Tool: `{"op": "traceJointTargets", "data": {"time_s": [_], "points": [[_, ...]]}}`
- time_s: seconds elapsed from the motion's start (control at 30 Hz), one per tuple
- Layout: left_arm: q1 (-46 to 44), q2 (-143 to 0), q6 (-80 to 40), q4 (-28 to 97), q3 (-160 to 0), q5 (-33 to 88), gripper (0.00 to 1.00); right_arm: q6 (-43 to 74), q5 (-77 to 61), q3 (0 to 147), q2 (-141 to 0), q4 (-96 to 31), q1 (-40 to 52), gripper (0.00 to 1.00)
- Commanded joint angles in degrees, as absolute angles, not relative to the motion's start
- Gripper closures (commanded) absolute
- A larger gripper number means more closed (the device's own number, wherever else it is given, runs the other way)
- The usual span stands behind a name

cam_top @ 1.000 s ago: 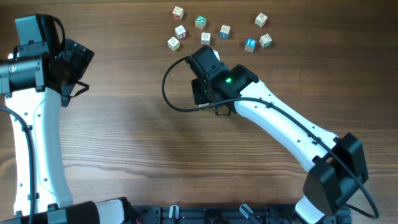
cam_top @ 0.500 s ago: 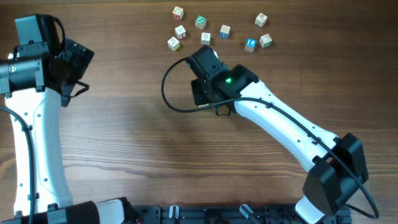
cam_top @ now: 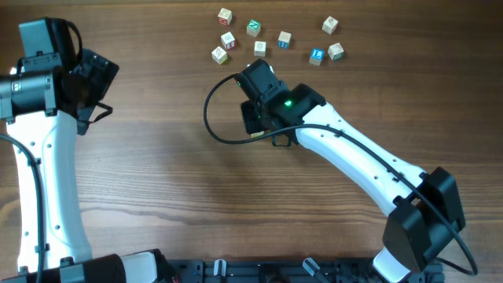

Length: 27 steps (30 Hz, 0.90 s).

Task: Form a tower
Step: 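Carry the green block over the tower and lower it on top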

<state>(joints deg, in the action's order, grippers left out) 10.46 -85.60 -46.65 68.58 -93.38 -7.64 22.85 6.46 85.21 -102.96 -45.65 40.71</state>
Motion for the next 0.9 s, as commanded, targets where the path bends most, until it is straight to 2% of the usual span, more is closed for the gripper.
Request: {"op": "traceJointTargets", "data": {"time_s": [0.0, 0.23, 0.33, 0.47, 0.57, 0.63, 0.87], "points": [[10.72, -84.86, -46.96, 68.42, -93.82, -8.01, 0.00, 22.44, 6.44, 84.82, -103.68, -45.34, 40.93, 0.62], [10.72, -84.86, -46.96, 68.42, -93.82, -8.01, 0.00, 22.41, 6.46, 84.82, -103.68, -45.39, 40.93, 0.55], [10.72, -84.86, -46.96, 68.40, -93.80, -8.01, 0.00, 22.24, 6.46, 84.82, -103.68, -45.39, 40.93, 0.33], [10.72, -84.86, -46.96, 68.42, -93.82, -8.01, 0.00, 22.04, 6.46, 84.82, -103.70, -45.39, 40.93, 0.23], [10.72, -84.86, -46.96, 68.42, -93.80, -8.03, 0.00, 22.55, 6.44, 84.84, -103.70, -45.45, 40.93, 0.05], [10.72, -84.86, -46.96, 68.42, -93.80, -8.01, 0.00, 22.52, 6.42, 84.84, -103.70, -45.47, 40.93, 0.00], [10.72, -84.86, -46.96, 68.42, -93.80, -8.01, 0.00, 22.52, 5.45, 84.77, -107.79, -46.57, 40.93, 0.01]]}}
